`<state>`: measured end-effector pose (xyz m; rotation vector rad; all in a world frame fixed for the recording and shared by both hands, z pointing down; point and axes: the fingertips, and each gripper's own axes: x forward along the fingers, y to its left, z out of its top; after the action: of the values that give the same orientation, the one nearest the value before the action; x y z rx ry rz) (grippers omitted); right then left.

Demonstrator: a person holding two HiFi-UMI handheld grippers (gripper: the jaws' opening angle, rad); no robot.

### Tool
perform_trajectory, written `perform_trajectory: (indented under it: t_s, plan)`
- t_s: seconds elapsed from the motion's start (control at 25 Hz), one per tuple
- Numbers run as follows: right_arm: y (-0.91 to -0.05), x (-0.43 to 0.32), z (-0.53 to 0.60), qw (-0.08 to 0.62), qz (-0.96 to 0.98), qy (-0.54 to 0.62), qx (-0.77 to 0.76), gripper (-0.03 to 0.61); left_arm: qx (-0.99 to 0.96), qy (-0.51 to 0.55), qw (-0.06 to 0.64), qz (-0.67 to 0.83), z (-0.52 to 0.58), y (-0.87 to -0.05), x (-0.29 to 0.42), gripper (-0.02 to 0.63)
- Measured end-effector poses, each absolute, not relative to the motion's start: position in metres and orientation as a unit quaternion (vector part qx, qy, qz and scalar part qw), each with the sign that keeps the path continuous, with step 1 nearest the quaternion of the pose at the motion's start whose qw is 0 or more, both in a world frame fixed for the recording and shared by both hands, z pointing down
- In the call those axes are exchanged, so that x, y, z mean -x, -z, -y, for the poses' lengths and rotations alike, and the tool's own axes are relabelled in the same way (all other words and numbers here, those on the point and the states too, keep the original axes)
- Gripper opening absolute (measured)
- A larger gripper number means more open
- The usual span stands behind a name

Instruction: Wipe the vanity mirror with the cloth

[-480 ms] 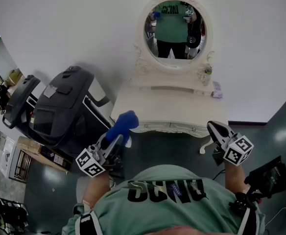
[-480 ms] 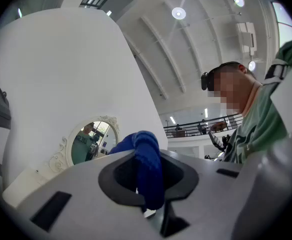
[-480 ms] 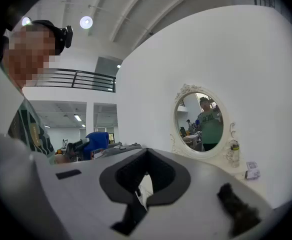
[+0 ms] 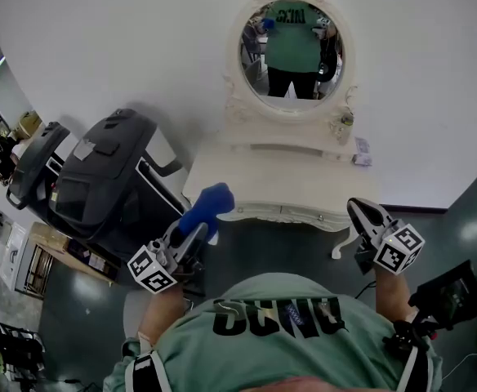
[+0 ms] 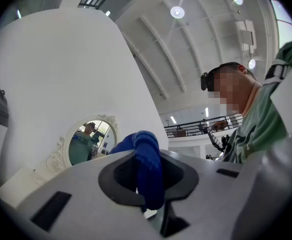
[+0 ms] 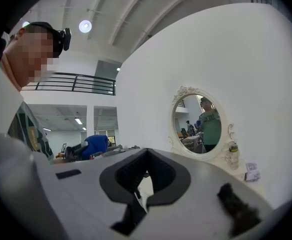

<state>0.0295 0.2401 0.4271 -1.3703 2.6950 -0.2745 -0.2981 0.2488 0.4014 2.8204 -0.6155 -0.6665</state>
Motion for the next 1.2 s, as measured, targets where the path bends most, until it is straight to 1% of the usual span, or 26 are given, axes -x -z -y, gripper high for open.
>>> perform_trajectory:
  t_s: [0.12,0.4,0.68,1.0,1.2]
  plan:
    - [-0.425,-0.057,-0.234,0.056,-0.886,0.096,0.450,0.011,-0.945,0.225,0.088,0.219,-0.241,-0.397,0.276,0.063]
    - [-0.420,-0.113,-0.238,0.038,-0.889,0.079,0.449,0.011,-0.941,0.225,0.086,0.239,-0.233,-0.391,0.220,0.063]
    - [-0.422,-0.155,-0.245,0.019,-0.892,0.077,0.444,0.011,-0.940,0.225,0.098,0.236,-0.225,-0.392,0.166,0.063]
    - [-0.433,-0.175,-0.254,0.007,-0.903,0.078,0.422,0.011,-0.949,0.201,0.109,0.218,-0.221,-0.398,0.112,0.063]
    - [-0.447,-0.168,-0.237,0.001,-0.908,0.096,0.408,0.011,-0.949,0.192,0.116,0.221,-0.208,-0.405,0.111,0.063]
